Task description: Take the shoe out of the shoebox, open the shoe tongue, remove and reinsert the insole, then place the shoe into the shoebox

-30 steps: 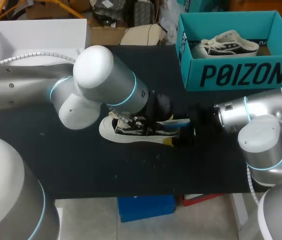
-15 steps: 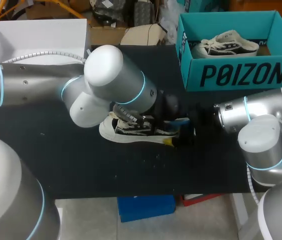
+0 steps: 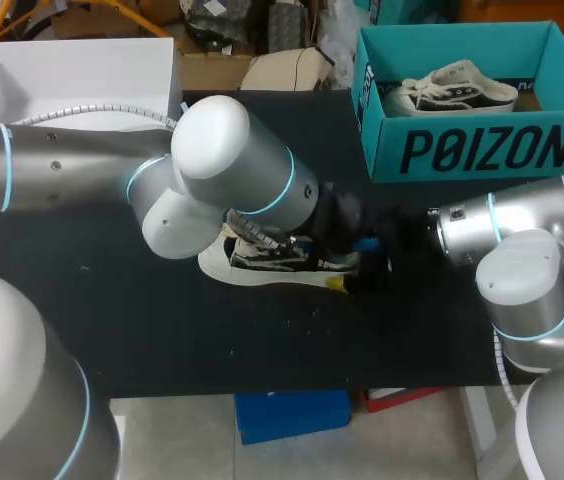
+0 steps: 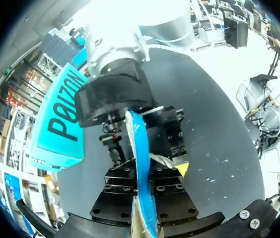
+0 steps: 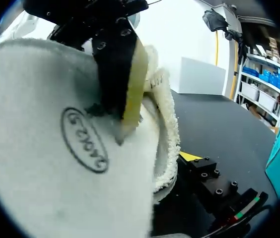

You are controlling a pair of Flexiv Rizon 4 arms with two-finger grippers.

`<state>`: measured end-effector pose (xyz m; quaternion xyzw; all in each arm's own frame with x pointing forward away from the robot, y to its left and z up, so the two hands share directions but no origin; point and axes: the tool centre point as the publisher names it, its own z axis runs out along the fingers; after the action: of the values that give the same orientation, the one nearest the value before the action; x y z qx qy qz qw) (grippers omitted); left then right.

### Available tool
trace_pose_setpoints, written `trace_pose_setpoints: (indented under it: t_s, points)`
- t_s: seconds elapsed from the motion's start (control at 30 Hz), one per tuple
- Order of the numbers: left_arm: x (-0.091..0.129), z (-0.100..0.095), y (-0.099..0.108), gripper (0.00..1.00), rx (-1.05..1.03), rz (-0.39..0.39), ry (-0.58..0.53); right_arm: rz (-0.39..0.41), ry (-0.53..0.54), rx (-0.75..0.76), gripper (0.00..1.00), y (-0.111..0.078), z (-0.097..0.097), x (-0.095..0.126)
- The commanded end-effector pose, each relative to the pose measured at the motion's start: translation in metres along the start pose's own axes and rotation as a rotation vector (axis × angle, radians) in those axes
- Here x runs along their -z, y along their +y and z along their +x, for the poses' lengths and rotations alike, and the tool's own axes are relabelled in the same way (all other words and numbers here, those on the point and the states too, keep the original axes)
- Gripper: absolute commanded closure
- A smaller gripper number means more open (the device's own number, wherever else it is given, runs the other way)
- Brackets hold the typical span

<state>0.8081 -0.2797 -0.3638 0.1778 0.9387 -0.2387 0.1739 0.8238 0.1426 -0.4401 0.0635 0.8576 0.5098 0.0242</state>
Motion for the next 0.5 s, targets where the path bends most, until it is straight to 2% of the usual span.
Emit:
trace_pose_setpoints:
  t_s: [0.03,0.2,0.3,0.5]
  points:
    - [0.032,0.017,-0.007,1.00,-0.033,0.021,-0.002,0.003,-0.002,-0.002,1.00,-0.001,0.001,-0.003]
    - [0.058,0.023,-0.023,1.00,-0.025,0.075,-0.012,0.003,-0.002,-0.002,1.00,-0.001,0.001,-0.003]
    - [0.073,0.024,-0.039,1.00,-0.033,0.084,-0.018,0.003,-0.002,-0.002,1.00,-0.001,0.001,-0.003]
    - [0.098,0.016,-0.081,1.00,-0.001,0.151,-0.037,0.003,-0.002,-0.002,1.00,-0.001,0.001,-0.003]
